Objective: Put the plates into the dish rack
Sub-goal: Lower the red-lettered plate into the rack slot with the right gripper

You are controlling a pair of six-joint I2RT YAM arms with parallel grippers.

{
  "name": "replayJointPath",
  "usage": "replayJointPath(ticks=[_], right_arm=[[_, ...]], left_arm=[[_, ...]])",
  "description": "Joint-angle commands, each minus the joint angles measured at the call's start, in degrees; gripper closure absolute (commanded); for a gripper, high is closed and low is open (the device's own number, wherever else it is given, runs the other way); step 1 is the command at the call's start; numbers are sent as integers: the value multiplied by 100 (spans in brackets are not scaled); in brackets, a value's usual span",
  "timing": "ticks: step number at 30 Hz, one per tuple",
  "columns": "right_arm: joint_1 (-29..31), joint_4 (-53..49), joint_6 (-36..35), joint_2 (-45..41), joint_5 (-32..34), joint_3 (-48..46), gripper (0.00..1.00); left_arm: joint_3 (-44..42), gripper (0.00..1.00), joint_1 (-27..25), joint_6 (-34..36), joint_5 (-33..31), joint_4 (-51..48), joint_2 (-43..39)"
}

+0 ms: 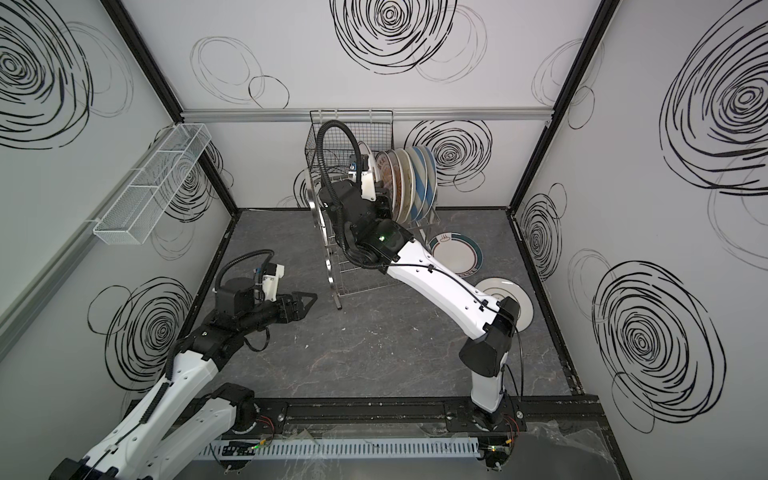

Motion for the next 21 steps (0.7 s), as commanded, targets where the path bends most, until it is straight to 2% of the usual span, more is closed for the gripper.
replayJointPath(ticks=[1,10,21], right_arm=[[-60,61,131,-7,184,166,100],[62,263,-375,118,423,678,100],[-42,54,-165,283,350,644,100]], left_arm=[[-73,4,51,115,113,294,27],[-79,4,56,115,148,308,26],[-80,4,56,115,166,312,9]])
